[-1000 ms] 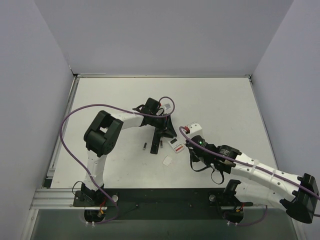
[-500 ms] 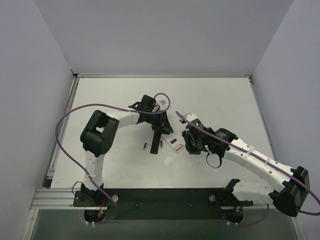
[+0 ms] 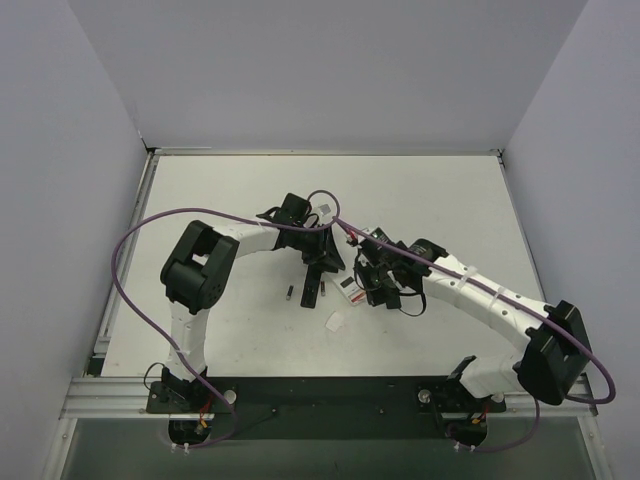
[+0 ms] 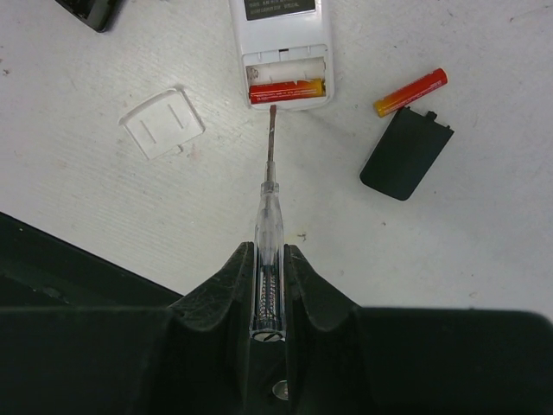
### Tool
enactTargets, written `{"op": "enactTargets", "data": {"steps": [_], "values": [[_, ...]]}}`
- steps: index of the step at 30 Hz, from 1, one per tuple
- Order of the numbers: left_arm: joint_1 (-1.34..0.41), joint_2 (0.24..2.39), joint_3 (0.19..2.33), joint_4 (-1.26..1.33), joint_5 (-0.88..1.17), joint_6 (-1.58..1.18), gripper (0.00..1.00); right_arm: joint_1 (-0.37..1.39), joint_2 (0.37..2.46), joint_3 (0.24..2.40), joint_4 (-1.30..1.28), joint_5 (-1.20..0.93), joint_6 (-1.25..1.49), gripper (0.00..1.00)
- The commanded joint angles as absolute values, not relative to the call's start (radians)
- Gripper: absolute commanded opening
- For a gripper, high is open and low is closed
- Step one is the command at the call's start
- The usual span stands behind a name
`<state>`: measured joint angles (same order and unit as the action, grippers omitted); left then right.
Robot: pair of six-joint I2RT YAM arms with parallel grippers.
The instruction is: Unload the batteries from the remote control
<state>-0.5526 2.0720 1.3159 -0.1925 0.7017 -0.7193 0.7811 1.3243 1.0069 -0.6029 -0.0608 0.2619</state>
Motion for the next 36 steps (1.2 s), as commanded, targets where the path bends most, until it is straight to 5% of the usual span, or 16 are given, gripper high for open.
{"op": "enactTargets", "data": {"steps": [1, 36], "values": [[-0.546, 2.052, 1.315, -0.187, 0.696, -0.695, 0.44, 0.778, 1.361, 1.063, -0.666, -0.064, 0.258, 0.00], [-0.549, 2.051, 1.304, -0.167, 0.706, -0.703, 0.44, 0.762, 1.405, 1.123, -0.721, -0.043, 0.253, 0.00]]}}
